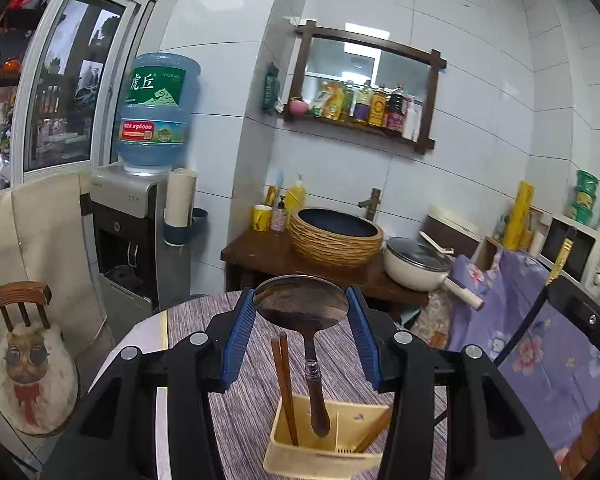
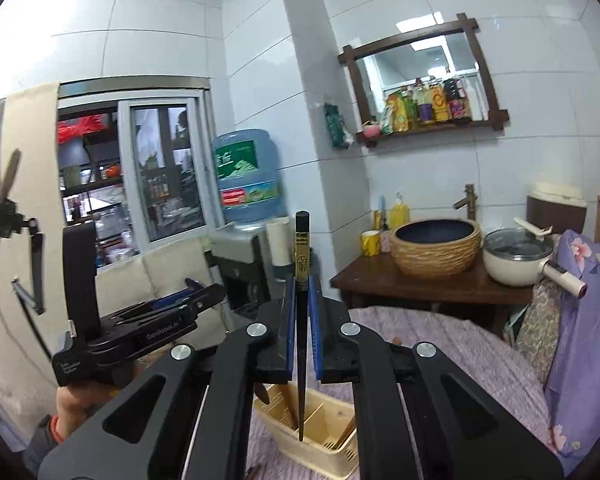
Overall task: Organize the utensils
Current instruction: 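Lift the spoon and black chopstick and carry both toward the cream holder, then lower the spoon and black chopstick into the holder and open both grippers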
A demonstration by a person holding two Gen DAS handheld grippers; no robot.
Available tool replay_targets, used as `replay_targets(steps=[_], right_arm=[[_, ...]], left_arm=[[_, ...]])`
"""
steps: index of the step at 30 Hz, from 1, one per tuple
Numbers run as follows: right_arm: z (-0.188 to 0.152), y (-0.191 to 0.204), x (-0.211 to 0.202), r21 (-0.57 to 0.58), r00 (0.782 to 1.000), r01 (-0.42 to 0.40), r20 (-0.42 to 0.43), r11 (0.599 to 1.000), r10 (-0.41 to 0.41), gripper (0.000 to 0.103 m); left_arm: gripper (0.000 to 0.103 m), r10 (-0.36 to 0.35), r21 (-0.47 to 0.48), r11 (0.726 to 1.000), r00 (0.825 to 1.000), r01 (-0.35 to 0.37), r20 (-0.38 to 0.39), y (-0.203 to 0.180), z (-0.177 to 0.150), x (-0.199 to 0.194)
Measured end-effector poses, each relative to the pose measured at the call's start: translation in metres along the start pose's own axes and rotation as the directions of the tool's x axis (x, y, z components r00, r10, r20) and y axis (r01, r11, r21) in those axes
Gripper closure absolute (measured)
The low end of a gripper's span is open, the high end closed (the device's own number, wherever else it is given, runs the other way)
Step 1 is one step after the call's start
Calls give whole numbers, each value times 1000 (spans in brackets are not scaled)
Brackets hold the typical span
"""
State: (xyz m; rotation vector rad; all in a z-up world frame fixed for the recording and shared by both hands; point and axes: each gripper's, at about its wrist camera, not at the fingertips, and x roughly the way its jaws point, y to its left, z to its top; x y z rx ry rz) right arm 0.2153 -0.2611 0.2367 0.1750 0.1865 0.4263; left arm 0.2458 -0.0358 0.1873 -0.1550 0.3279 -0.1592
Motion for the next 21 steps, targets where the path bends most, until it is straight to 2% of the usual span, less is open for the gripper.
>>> replay_targets(steps=[6, 12, 21], right_arm=[[-38, -16, 29, 26, 997, 67, -39, 997, -66, 95], [-76, -17, 44, 15, 993, 91, -81, 996, -89, 95], [-106, -22, 50, 29, 987, 104, -122, 994, -100, 95]], left_arm=[[57, 32, -14, 999, 998, -33, -62, 7, -36, 32], [57, 57, 24, 998, 994, -55, -88, 5, -73, 41], [57, 84, 56, 995, 987, -78, -134, 3, -101, 53]])
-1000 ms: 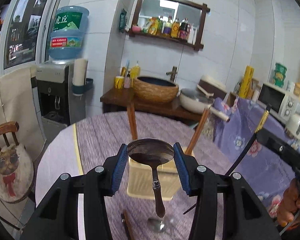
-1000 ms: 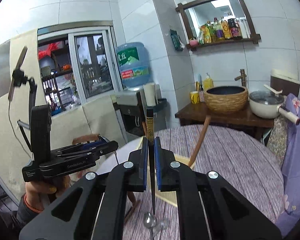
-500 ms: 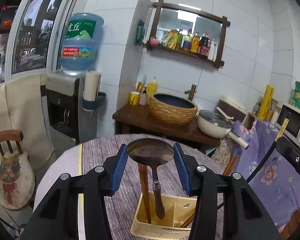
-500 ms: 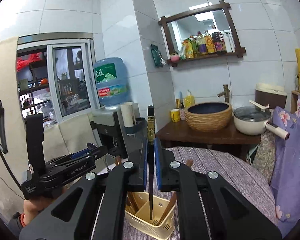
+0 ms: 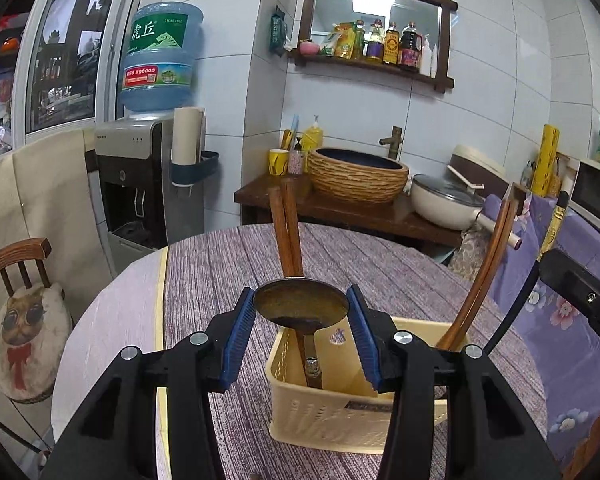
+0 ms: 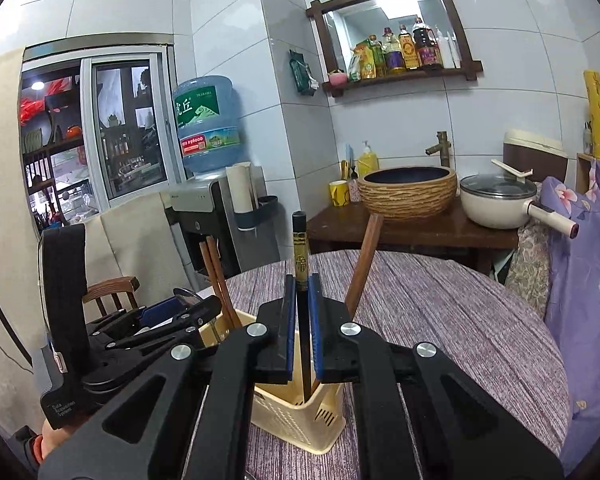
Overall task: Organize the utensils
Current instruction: 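Lower the spoon and black chopstick into the holder and open both grippers, then withdraw both open grippers back toward the utensils on the table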
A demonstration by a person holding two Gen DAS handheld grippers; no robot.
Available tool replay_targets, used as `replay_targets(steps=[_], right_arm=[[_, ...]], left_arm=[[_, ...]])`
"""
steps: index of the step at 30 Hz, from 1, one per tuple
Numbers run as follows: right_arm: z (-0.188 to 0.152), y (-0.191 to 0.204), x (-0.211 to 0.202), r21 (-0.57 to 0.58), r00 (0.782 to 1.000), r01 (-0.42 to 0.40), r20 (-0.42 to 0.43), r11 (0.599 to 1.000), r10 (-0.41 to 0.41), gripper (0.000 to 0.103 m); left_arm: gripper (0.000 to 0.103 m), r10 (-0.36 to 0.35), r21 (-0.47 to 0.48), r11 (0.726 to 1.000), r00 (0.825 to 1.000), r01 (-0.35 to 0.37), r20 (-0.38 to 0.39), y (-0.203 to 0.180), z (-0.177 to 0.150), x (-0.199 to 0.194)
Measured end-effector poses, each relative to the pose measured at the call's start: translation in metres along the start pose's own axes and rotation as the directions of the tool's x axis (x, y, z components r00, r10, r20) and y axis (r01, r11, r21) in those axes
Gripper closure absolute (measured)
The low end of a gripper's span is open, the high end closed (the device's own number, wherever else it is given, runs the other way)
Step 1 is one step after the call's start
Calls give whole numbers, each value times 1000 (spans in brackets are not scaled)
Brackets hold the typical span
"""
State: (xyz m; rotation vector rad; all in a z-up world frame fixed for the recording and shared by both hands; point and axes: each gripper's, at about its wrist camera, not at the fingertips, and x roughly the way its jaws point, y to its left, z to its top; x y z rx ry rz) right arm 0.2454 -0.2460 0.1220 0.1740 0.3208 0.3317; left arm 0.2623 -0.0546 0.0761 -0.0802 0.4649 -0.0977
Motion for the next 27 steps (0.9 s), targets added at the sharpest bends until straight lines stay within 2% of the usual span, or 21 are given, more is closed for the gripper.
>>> replay_targets(steps=[10, 12, 14, 15, 18, 21, 27], right_arm=[[-9, -7, 4, 10, 1000, 21, -3, 1000, -21, 96], [-11, -10, 4, 13, 1000, 20, 4, 1000, -20, 95], [-12, -10, 2, 11, 1000, 24, 7, 1000, -24, 95], [-13, -10, 0, 9, 1000, 25, 11, 1000, -25, 94], [-16, -7, -9, -2, 999, 22, 24, 1000, -22, 87], [-19, -5, -18, 4, 1000, 7, 25, 1000, -7, 66], [-36, 1, -37, -3, 1000, -22, -18, 1000, 22, 62]], left_arm=[[55, 2, 53, 999, 1000, -2, -11, -9, -12, 3], [51, 5, 57, 998, 1000, -5, 1, -9, -13, -2], [40, 13, 62, 998, 1000, -14, 22, -9, -13, -10], [37, 13, 58, 998, 999, -15, 36, -7, -13, -16], [31, -7, 42, 999, 998, 5, 62, -3, -16, -34], [24, -6, 41, 999, 997, 3, 74, 3, -23, -52], [18, 9, 5, 1000, 1000, -9, 7, 33, -47, -72]])
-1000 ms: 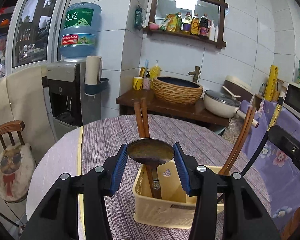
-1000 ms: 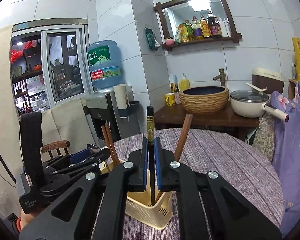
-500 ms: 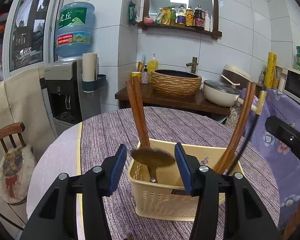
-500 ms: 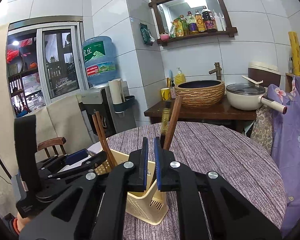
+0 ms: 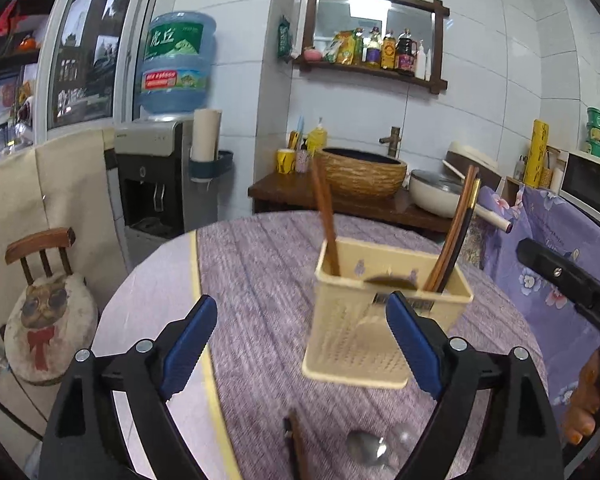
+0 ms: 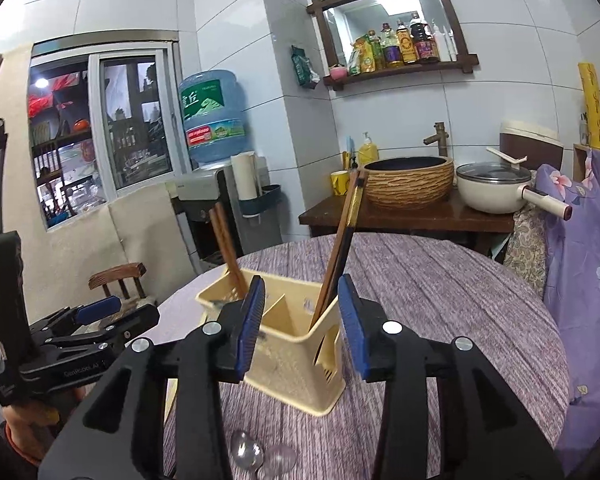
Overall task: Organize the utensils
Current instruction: 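Withdraw both open grippers back toward the utensils on the table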
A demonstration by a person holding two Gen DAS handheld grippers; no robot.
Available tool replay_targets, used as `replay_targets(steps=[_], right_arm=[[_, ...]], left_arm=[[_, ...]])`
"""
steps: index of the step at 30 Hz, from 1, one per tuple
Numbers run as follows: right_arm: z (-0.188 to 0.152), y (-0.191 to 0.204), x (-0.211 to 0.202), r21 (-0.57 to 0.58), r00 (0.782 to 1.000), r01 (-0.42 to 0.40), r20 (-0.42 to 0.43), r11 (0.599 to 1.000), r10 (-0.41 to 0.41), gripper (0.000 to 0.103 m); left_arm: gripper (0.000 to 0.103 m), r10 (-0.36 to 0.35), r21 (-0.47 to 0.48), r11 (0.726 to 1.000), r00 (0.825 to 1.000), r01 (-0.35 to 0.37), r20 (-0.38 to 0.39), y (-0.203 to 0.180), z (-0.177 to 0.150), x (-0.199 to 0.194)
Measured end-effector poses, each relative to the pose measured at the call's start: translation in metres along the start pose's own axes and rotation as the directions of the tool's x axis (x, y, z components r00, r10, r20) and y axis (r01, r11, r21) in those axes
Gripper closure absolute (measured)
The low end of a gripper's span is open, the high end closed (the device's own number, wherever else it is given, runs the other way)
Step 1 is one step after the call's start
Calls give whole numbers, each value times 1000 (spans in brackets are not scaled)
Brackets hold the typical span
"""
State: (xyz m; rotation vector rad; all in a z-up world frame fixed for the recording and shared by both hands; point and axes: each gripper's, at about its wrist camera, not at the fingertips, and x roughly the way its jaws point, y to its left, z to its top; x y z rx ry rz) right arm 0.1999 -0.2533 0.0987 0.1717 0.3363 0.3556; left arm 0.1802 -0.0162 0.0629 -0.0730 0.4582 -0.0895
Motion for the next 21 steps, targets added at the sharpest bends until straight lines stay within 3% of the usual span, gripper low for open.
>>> replay_targets(steps=[7, 13, 21], right_arm=[[-39, 23, 1, -91, 990, -49, -133, 995, 37, 55], [-87, 44, 19, -179, 965, -59, -264, 982, 10, 54], [-130, 67, 61, -220, 878, -190, -475, 957, 66, 55]], left_arm=[[18, 78, -46, 995, 990, -84, -117, 41, -41, -4], [46, 107, -40, 992, 960, -121, -257, 65, -76, 6], [52, 84, -43, 994, 942, -104, -326, 69, -96, 14]])
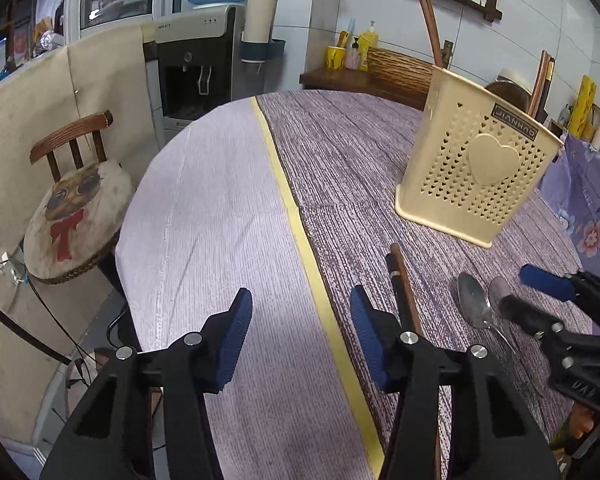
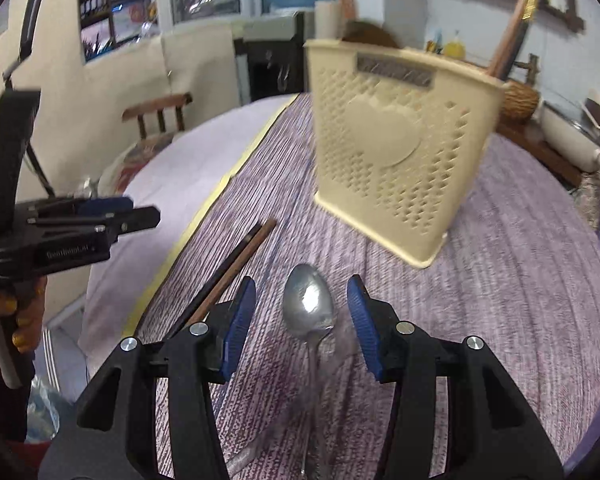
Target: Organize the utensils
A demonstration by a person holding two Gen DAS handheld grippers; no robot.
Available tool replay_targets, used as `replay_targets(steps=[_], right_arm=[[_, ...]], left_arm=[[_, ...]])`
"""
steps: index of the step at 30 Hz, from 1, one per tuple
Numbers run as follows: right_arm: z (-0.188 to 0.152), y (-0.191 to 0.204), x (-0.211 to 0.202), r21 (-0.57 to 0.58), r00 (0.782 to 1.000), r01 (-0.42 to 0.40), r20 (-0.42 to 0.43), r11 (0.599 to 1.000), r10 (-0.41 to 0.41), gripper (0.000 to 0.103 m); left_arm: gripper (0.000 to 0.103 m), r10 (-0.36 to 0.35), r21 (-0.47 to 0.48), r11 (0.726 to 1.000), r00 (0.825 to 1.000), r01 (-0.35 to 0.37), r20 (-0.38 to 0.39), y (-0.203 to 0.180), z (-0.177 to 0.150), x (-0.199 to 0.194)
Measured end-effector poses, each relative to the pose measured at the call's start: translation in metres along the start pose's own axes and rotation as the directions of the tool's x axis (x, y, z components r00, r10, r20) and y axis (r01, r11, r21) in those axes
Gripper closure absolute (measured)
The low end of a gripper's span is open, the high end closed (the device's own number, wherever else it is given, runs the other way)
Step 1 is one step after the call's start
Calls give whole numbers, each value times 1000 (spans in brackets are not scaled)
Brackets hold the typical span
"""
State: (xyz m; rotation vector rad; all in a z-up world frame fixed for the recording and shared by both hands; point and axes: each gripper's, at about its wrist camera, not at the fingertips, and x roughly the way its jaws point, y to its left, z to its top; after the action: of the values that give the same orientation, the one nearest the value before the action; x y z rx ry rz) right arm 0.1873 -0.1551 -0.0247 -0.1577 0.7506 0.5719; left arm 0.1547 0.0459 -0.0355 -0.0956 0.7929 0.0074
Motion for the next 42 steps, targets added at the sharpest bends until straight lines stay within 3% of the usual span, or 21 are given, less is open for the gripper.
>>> replay_targets(steps=[8, 18, 31, 42], right_arm=[[7, -6, 30, -19, 990, -99, -101, 995, 97, 55], [10, -8, 54, -29, 980, -85, -182, 996, 79, 55], [6, -8, 55, -28, 984, -35, -177, 999, 30, 62], [4, -13, 50, 8, 987, -42, -157, 999, 43, 62]], left_arm=[[52, -14, -3, 1000, 1000, 14, -17, 1, -2, 6], [52, -30, 8, 1000, 999, 30, -40, -5, -4, 9], [52, -88, 89, 992, 993, 95, -79, -37, -9, 14], [52, -58, 158, 985, 991, 77, -120, -54, -19, 24]])
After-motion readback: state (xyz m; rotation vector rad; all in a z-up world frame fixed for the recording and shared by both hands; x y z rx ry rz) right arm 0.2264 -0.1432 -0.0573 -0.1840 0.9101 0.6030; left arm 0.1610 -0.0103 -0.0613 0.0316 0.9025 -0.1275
